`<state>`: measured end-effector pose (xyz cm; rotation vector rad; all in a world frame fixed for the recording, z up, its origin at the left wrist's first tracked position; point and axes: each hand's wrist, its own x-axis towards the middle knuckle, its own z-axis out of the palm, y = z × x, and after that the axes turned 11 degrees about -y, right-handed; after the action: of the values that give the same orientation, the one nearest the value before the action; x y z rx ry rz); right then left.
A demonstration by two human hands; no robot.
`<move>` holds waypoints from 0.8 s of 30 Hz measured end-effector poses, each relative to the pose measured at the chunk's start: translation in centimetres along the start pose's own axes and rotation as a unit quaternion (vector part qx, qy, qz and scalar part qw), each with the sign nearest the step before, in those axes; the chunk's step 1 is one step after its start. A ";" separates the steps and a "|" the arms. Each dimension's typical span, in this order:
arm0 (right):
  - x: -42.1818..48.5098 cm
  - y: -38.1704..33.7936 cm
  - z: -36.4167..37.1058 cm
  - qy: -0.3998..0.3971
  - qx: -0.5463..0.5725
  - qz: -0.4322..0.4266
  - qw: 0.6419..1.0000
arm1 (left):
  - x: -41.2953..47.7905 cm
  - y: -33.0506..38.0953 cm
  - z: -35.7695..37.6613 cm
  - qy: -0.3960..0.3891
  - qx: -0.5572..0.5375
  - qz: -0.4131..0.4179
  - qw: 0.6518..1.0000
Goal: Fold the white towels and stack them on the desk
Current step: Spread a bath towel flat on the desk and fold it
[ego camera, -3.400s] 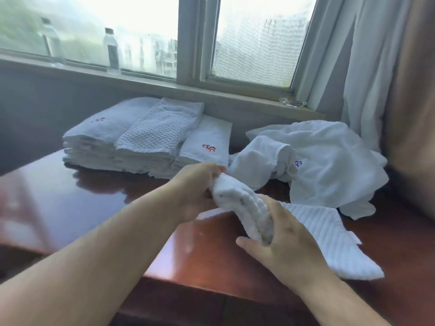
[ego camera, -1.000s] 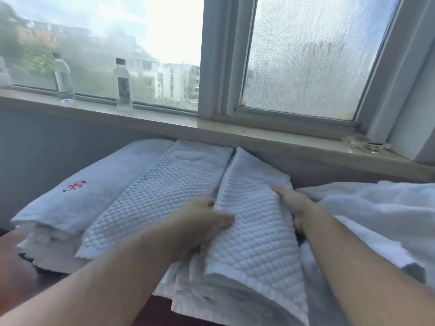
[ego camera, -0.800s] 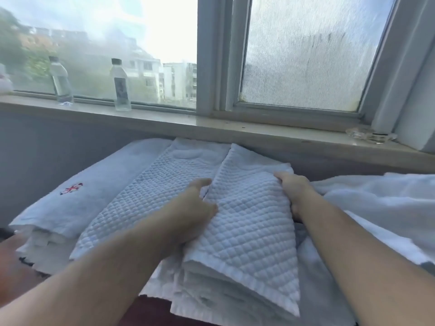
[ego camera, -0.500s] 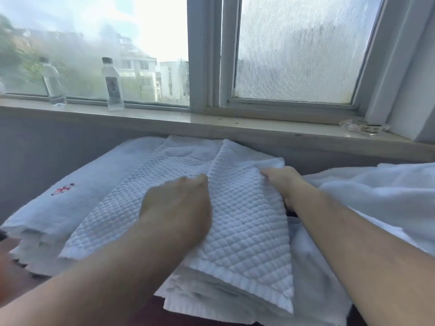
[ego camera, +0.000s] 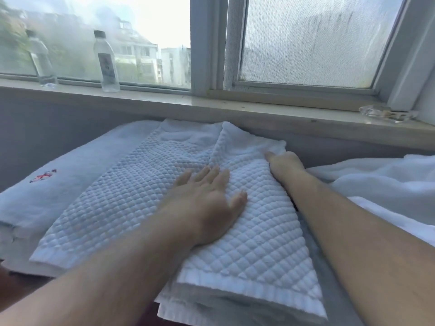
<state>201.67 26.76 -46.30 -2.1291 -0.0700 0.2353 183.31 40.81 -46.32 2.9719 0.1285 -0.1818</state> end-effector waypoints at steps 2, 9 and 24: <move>-0.2 0.2 0.2 0.116 -0.145 -0.053 0.981 | 0.1 0.3 0.1 -0.002 0.002 -0.002 1.000; 0.0 -4.9 1.3 -0.109 -0.323 -0.295 0.892 | -1.3 -0.1 0.4 -0.002 0.026 0.013 1.000; 2.8 -4.5 3.8 -0.139 -0.411 -0.183 0.882 | -4.6 -1.6 -0.4 -0.058 0.063 0.032 0.996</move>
<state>203.90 32.75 -44.87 -2.8391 -0.8708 0.3202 178.67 42.06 -45.63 3.0758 0.0075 -0.3679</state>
